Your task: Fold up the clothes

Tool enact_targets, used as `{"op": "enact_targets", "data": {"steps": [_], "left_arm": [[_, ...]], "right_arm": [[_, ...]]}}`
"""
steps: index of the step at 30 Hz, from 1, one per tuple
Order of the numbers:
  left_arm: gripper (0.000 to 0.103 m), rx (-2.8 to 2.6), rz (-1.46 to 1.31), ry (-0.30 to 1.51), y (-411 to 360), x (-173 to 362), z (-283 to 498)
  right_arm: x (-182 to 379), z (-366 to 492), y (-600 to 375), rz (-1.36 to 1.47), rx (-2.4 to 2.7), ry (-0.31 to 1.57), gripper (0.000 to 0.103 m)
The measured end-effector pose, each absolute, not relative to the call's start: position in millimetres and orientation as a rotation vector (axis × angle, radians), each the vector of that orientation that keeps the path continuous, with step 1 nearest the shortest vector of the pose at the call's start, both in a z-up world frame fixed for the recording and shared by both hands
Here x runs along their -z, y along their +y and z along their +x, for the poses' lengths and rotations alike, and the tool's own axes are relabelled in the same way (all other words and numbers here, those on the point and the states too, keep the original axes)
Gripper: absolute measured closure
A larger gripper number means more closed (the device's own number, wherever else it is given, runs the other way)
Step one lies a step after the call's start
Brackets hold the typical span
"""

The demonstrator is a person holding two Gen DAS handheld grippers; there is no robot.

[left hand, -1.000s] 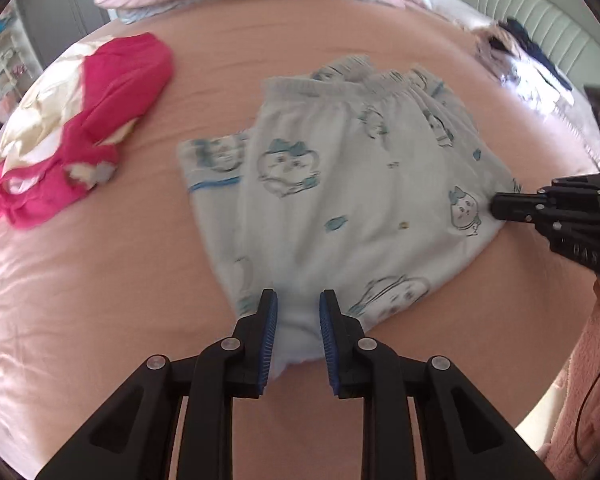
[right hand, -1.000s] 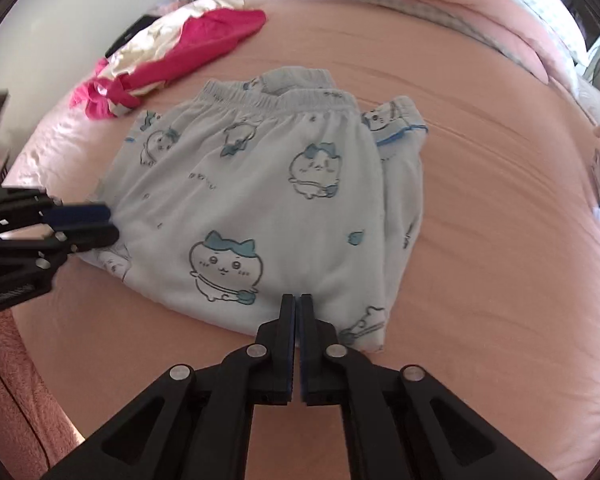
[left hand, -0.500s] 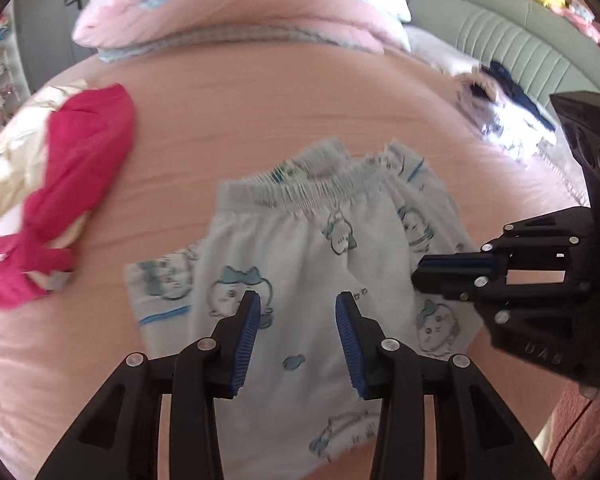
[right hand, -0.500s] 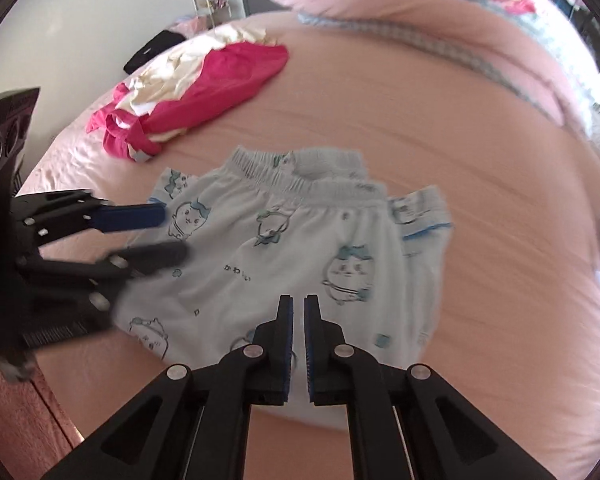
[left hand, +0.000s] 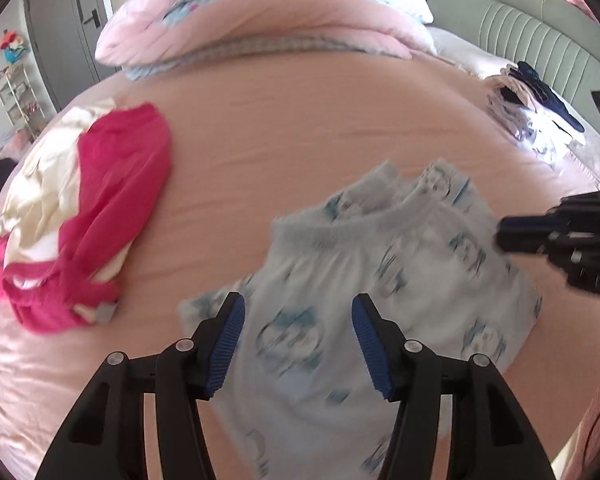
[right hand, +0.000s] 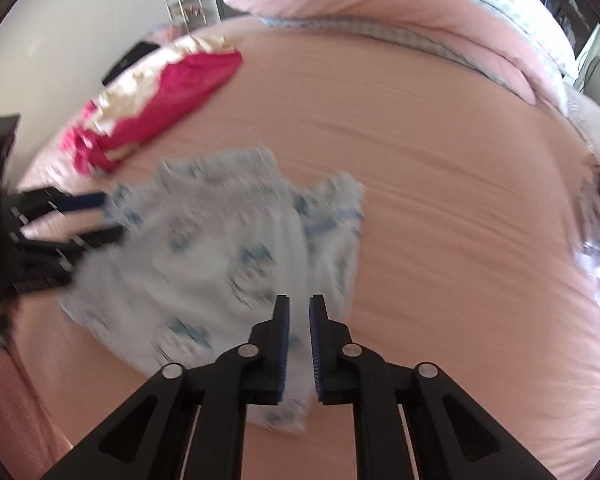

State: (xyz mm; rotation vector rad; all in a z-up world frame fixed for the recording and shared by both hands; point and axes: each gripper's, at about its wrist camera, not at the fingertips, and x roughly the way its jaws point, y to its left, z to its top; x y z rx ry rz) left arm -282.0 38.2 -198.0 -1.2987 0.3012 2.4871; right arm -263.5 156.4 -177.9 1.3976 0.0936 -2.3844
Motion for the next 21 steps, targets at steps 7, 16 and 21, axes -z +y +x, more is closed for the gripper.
{"op": "enact_targets", "data": {"steps": [7, 16, 21], "left_arm": [[0.049, -2.499, -1.351, 0.362, 39, 219, -288], [0.048, -2.492, -1.301, 0.166, 22, 202, -277], [0.048, -2.491, -1.33, 0.349, 45, 213, -274]], "right_arm": [[204, -285, 120, 1.451, 2.359, 0.184, 0.092], [198, -291, 145, 1.444, 2.43, 0.024, 0.097], [204, -285, 115, 1.44, 2.377, 0.159, 0.097]]}}
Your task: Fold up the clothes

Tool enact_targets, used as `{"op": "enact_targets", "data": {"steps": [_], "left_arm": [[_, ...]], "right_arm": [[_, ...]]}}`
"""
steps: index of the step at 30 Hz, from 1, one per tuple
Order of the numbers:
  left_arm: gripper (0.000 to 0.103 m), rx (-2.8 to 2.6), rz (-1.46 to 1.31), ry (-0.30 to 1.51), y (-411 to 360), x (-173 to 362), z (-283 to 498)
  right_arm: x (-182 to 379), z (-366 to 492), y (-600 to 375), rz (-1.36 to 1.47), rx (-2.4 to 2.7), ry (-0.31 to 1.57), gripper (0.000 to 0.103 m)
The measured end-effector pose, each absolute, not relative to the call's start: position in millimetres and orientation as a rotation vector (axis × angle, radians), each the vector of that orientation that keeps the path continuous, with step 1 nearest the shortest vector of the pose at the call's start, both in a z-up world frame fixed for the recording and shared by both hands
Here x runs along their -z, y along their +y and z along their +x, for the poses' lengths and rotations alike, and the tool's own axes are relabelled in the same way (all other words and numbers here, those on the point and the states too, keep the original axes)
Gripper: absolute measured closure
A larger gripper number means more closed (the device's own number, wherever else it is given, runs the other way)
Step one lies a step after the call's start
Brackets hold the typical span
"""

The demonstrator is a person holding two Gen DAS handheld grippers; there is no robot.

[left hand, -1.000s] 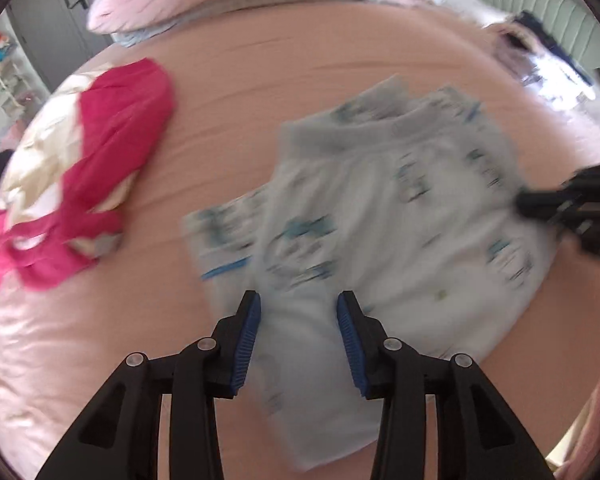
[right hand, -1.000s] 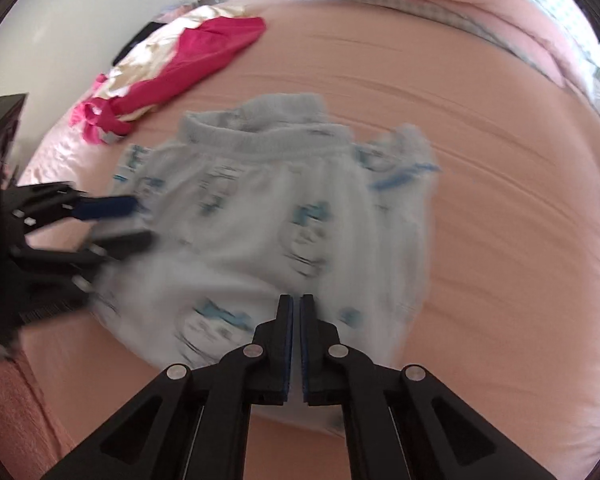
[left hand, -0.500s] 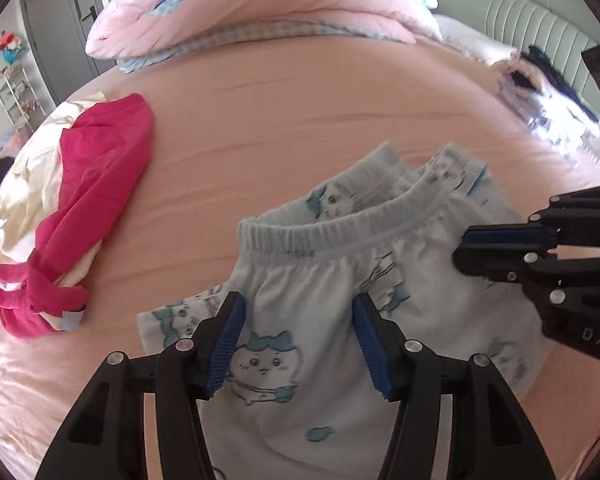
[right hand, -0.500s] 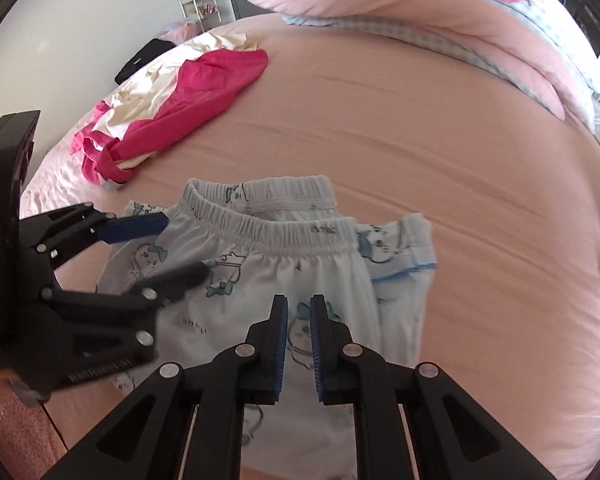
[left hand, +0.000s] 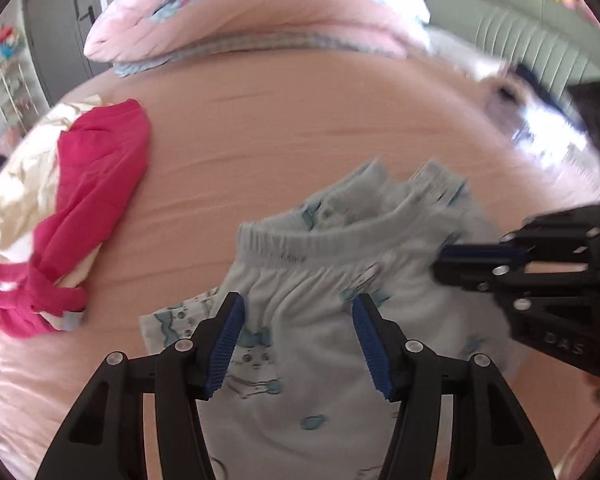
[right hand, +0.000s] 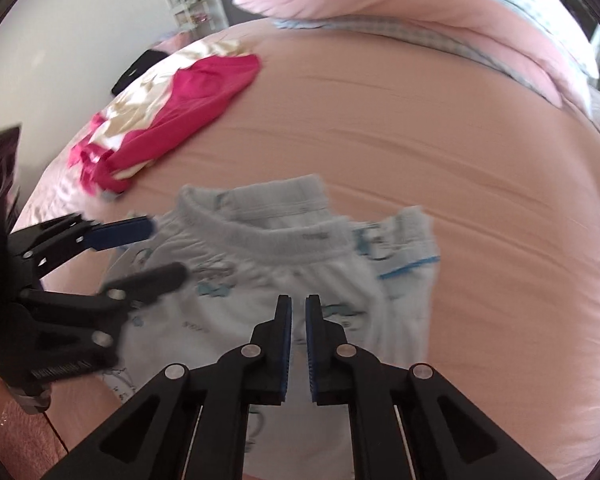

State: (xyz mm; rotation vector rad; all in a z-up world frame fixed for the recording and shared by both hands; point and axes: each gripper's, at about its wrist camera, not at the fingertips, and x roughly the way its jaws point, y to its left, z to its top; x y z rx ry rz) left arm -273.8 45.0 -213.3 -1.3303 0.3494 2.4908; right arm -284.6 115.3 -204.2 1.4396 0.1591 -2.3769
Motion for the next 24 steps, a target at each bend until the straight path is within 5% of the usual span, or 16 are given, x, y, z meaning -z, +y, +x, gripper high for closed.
{"op": "enact_targets", "data": {"steps": [3, 8, 9, 11, 15, 24], "left_arm": [[0.048, -2.562, -1.419, 0.317, 17, 216, -269], [0.047, -2.646, -1.64, 0.066, -50, 212, -244], [0.047, -2.63, -1.674, -0.081, -62, 211, -234], [0.047, -2.549, -1.664, -0.371, -76, 209, -212], [0.047, -2.433, -1.66, -0.628, -81, 211, -180], [0.046, -2.379, -1.576, -0.881, -84, 218, -159]], "right_arm": [[214, -289, 126, 1.449, 2.411, 0.194, 0.103], [203, -287, 179, 1.505, 2.393, -0.081, 0.103], [199, -281, 186, 1.519, 2.42, -0.086, 0.092], [191, -265, 197, 1.503, 2.463, -0.099, 0.087], [191, -243, 216, 1.535, 2.435, -0.297, 0.073], [227, -206, 237, 1.594, 2.269, -0.735, 0.071]]}}
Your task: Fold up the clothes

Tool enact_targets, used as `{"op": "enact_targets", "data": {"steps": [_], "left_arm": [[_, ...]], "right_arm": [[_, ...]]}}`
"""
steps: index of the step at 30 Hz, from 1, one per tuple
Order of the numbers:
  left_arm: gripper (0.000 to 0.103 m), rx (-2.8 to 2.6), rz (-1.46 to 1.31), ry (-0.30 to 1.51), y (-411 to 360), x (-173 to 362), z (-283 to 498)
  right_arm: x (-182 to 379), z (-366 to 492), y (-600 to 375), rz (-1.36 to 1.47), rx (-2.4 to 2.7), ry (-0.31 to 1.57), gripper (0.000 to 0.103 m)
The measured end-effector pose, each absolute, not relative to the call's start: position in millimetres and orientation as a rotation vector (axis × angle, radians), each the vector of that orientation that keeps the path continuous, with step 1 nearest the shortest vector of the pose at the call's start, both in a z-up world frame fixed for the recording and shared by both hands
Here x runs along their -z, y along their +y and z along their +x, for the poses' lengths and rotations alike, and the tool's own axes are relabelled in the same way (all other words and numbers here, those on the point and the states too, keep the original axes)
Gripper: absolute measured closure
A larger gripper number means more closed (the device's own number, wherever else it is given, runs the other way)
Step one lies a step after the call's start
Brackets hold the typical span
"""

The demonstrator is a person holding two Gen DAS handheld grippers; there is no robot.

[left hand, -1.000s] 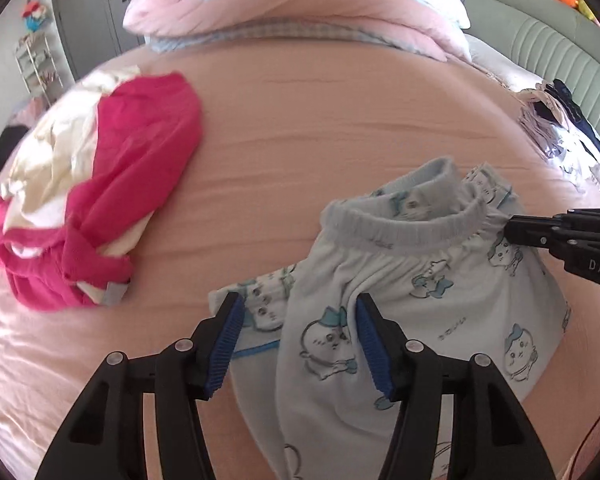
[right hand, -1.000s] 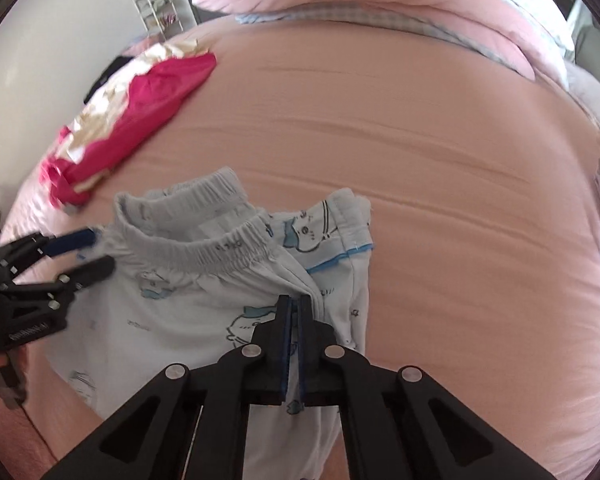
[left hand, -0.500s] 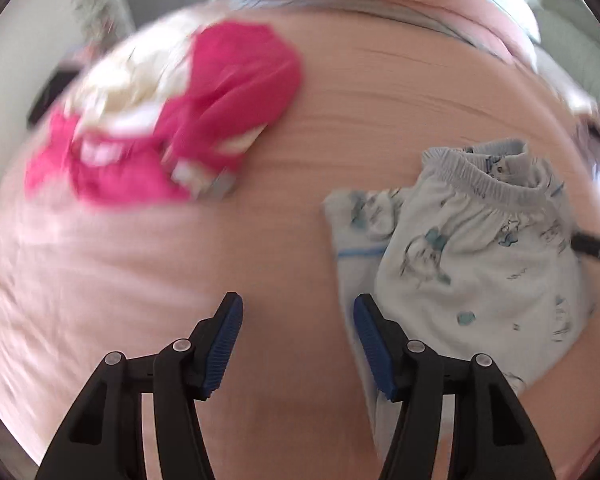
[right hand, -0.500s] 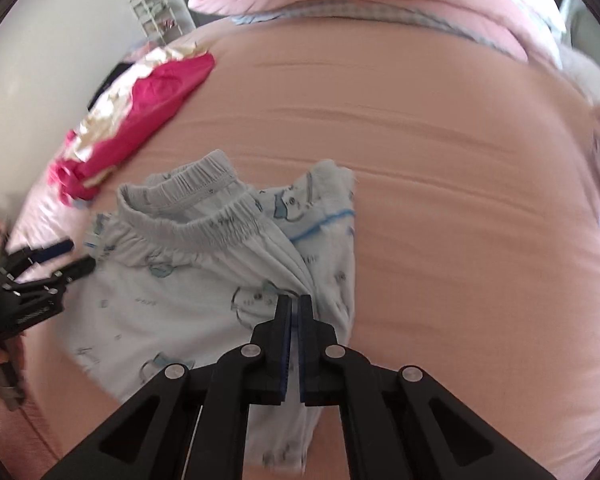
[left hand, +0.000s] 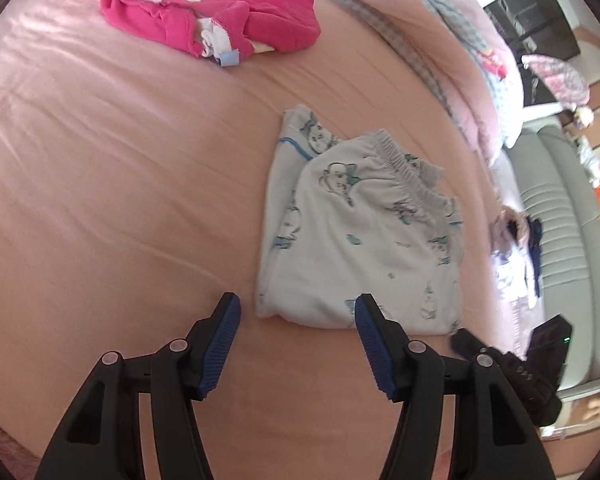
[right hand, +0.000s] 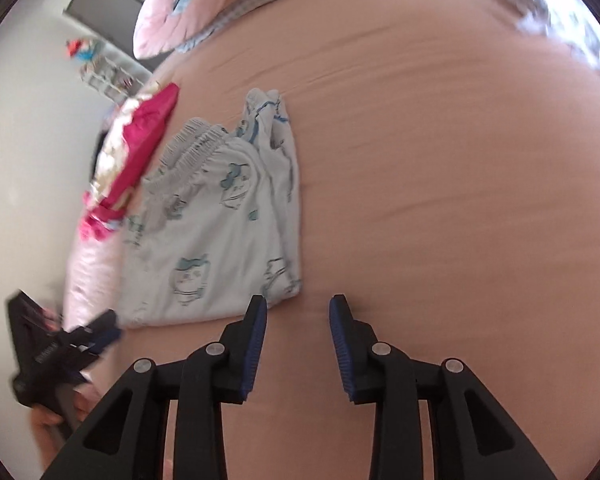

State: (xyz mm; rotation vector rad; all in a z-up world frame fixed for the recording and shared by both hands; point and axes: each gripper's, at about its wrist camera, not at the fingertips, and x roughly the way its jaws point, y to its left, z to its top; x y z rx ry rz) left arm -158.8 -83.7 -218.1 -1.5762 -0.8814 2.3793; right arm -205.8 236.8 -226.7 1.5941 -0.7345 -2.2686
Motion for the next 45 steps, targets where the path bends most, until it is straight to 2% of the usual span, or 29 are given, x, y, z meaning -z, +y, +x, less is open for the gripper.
{"op": "enact_targets", "data": {"steps": [4, 5, 6, 7, 8, 9, 10, 11, 12, 13, 19, 21, 24, 26, 27, 29, 33, 38, 45], "left_arm": [[0.046, -2.413, -1.524, -0.906, -78, 222, -162], [0.043, -2.403, -1.503, -0.917, -77, 223, -166], [0.032, -2.371, -1.492, -0.931, -76, 226, -174], [0.03, -2.354, -1.482, -0.934, -76, 227, -178], [0.03, -2.352, -1.479, -0.927, -76, 224, -180], [0.03, -2.344, -1.47, -0.917, -75, 222, -181], [0.042, -2.335, -1.459, -0.898, -74, 221, -182], [0.054, -2.33, -1.471, -0.872, -73, 221, -182], [0.075, -2.325, -1.484, -0.845, -72, 223, -182], [0.079, -2.326, -1.518, -0.818, -68, 227, -186], [0.076, -2.295, -1.483, -0.931, -78, 242, -183], [0.076, -2.306, -1.467, -0.923, -76, 242, -189], [0.076, -2.316, -1.477, -0.87, -68, 238, -200], [0.083, -2.321, -1.474, -0.827, -63, 232, -201], [0.092, -2.324, -1.466, -0.807, -61, 227, -199], [0.093, -2.328, -1.448, -0.769, -58, 218, -196], [0.094, -2.278, -1.385, -0.797, -55, 193, -174], [0.095, -2.225, -1.297, -0.735, -34, 157, -137], [0.095, -2.085, -1.368, -0.798, -24, 156, -83]], "right_arm": [[231, -217, 220, 1.581, 2.251, -0.716, 0.071], [231, -221, 215, 1.58, 2.264, -0.684, 0.071], [231, -224, 210, 1.579, 2.278, -0.652, 0.071], [231, -227, 206, 1.578, 2.291, -0.619, 0.071], [229, -229, 203, 1.575, 2.305, -0.598, 0.073], [228, -229, 202, 1.57, 2.309, -0.591, 0.083], [226, -229, 201, 1.565, 2.31, -0.589, 0.091], [226, -229, 201, 1.562, 2.313, -0.588, 0.091], [226, -228, 201, 1.561, 2.317, -0.587, 0.091], [226, -227, 201, 1.559, 2.321, -0.587, 0.091], [236, -231, 207, 1.586, 2.294, -0.672, 0.088], [236, -234, 200, 1.587, 2.321, -0.614, 0.087], [231, -241, 182, 1.557, 2.374, -0.42, 0.087], [225, -242, 179, 1.545, 2.366, -0.376, 0.093], [219, -239, 180, 1.527, 2.372, -0.36, 0.094], [207, -230, 184, 1.485, 2.394, -0.34, 0.096], [174, -202, 204, 1.416, 2.444, -0.357, 0.097], [131, -158, 231, 1.346, 2.486, -0.399, 0.097], [112, -85, 266, 1.372, 2.472, -0.542, 0.097]]}}
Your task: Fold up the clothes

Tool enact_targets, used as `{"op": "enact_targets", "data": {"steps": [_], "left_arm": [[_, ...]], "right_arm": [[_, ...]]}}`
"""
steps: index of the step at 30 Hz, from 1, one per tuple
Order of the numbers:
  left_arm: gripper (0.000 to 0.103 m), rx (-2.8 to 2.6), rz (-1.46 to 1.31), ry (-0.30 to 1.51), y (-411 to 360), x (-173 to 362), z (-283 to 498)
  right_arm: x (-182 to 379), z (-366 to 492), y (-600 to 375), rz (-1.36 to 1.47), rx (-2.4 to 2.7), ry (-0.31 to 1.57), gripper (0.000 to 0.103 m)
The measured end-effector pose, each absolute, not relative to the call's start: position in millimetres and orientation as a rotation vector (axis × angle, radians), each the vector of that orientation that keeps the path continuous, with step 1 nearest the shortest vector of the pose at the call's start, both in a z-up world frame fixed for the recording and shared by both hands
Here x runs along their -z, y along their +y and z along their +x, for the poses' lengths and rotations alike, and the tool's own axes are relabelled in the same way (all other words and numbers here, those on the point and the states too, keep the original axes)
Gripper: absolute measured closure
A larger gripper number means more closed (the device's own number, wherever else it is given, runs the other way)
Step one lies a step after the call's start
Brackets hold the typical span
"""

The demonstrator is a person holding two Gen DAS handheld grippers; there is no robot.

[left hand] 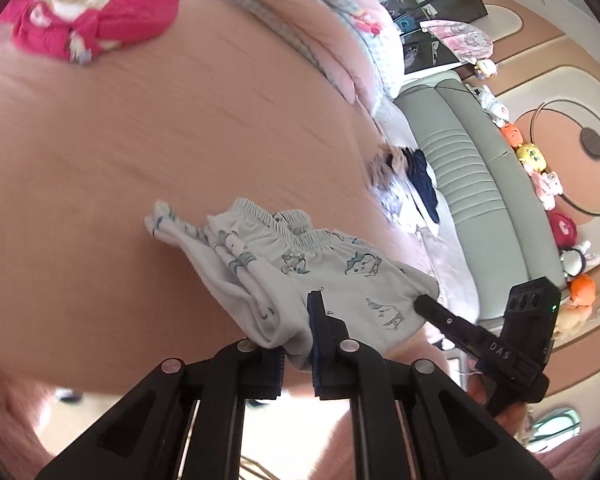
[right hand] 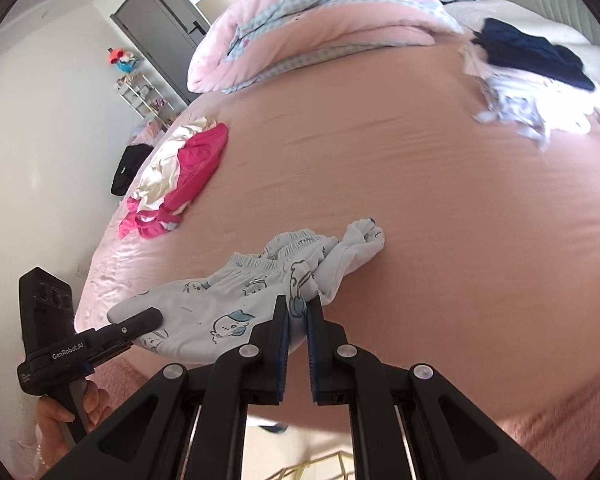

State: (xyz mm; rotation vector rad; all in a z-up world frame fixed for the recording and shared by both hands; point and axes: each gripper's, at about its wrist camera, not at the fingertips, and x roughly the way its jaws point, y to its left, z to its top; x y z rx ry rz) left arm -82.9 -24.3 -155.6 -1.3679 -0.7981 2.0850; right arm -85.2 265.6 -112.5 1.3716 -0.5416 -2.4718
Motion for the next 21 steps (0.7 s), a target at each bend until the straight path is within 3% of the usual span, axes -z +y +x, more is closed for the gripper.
{"op": "enact_targets", "data": {"steps": [8, 17, 21], "left_arm": [[0.096, -2.049, -1.378, -0.863, -17, 122, -46], [0.095, -2.073, -1.337, -0.827, 0, 137, -148], [0.095, -2.072, -1.363, -0.823, 1, 160, -208]], "right_arm": [[85, -35, 276, 1.339, 2.448, -0.649, 0.097], [89, -110, 276, 1.305, 2.563, -0.583, 0.098], [111, -174, 278, 1.358, 2.524, -0.644, 0.095]]}}
